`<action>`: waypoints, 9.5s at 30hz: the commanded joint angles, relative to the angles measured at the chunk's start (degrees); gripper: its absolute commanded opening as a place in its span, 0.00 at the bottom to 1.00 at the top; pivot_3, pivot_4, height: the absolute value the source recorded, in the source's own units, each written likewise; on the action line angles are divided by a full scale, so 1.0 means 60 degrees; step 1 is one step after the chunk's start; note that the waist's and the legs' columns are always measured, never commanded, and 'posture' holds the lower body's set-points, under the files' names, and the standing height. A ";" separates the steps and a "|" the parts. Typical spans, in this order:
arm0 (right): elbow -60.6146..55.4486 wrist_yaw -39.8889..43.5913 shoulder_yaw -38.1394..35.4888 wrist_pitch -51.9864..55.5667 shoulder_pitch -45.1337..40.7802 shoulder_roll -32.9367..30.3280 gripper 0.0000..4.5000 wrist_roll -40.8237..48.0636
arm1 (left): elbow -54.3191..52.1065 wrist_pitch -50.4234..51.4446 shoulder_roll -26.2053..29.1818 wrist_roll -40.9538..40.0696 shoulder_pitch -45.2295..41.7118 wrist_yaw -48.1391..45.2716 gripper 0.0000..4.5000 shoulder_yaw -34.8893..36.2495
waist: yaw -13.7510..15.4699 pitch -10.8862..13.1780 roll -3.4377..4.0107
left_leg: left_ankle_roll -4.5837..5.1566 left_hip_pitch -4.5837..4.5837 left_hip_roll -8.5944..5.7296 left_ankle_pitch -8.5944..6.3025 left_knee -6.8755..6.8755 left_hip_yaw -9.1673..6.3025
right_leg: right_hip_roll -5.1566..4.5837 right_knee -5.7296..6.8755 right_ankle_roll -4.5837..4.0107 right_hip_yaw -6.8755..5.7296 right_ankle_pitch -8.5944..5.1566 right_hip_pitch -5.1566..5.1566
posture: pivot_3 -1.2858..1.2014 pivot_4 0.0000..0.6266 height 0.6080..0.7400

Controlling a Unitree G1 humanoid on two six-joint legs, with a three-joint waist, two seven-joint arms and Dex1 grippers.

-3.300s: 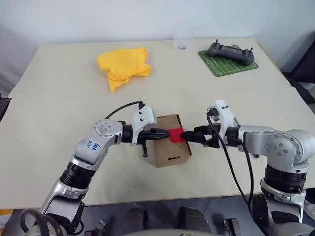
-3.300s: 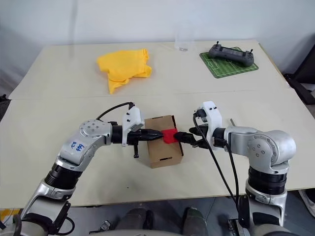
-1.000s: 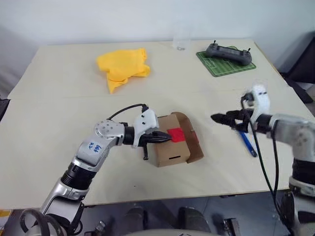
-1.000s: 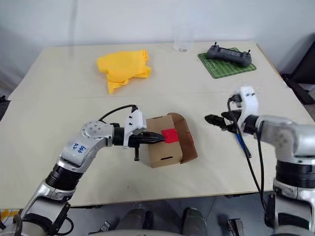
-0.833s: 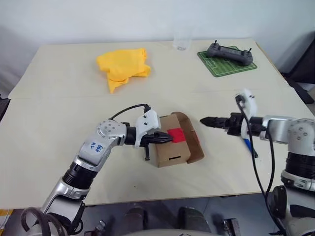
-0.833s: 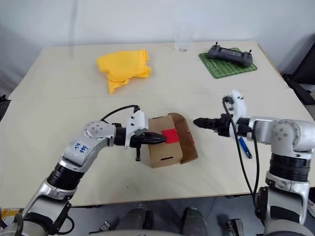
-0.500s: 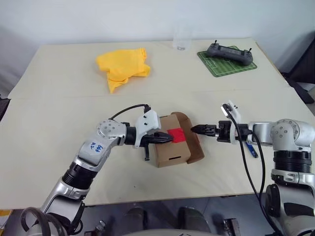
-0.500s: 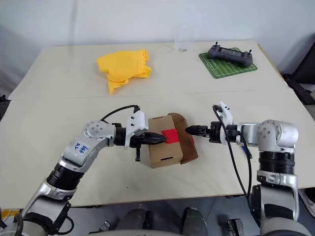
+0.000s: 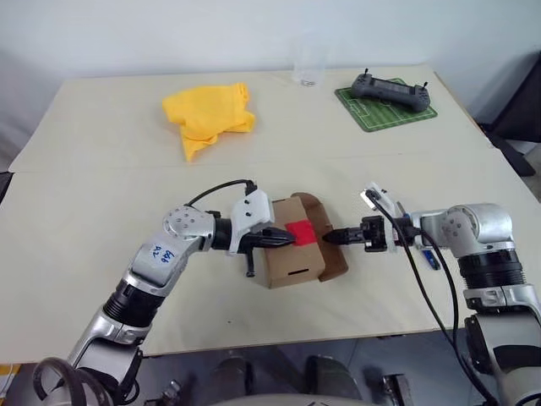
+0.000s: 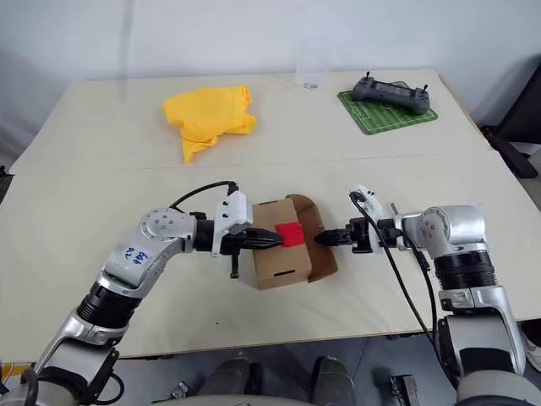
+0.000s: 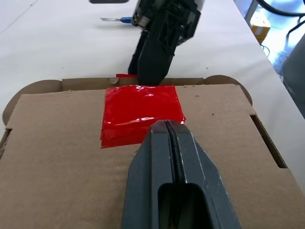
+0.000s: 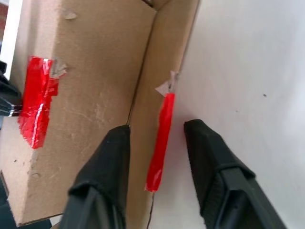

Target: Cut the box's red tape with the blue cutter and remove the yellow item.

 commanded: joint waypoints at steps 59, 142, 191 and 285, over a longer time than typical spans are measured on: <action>-0.5013 -0.2935 -0.0046 0.3088 -0.1411 -0.4733 0.01 0.3550 | 0.2431 -0.1429 -0.3940 0.0949 0.0389 0.2337 0.00 -0.0310 | 0.0359 -0.0013 -0.0056 | 0.0006 -0.0062 -0.0006 -0.0008 0.0017 -0.0026 | -0.0015 -0.0064 0.0006 -0.0040 0.0005 -0.0008 | 0.52 0.24 1.00; -0.5864 -0.4783 0.0478 0.3088 -0.1517 -0.3611 0.01 0.3366 | 0.0149 0.1312 -0.1050 0.1044 0.0056 0.1353 0.00 -0.0128 | 0.0099 -0.0096 -0.0146 | 0.0005 0.0010 0.0070 -0.0002 -0.0028 -0.0044 | -0.0004 -0.0083 -0.0018 -0.0009 0.0030 0.0017 | 0.52 0.24 1.00; -0.6058 -0.5290 0.0588 0.3088 -0.1920 -0.2479 0.01 0.2180 | -0.0026 0.1635 -0.2484 -0.0618 -0.1224 0.1858 0.00 0.0122 | 0.0107 -0.0078 -0.0115 | 0.0006 -0.0043 -0.0002 -0.0004 -0.0045 -0.0039 | 0.0004 -0.0124 0.0008 -0.0052 0.0044 0.0008 | 0.52 0.24 1.00; -0.6033 -0.1802 -0.3220 -0.2534 0.2388 -0.4103 0.85 0.0365 | -0.1476 0.2703 0.0896 -0.2061 0.1688 0.0731 0.76 0.3095 | 0.0128 -0.0068 -0.0072 | 0.0023 -0.0081 -0.0005 0.0004 -0.0026 -0.0018 | -0.0003 -0.0125 0.0021 -0.0039 0.0052 -0.0020 | 0.52 0.24 1.00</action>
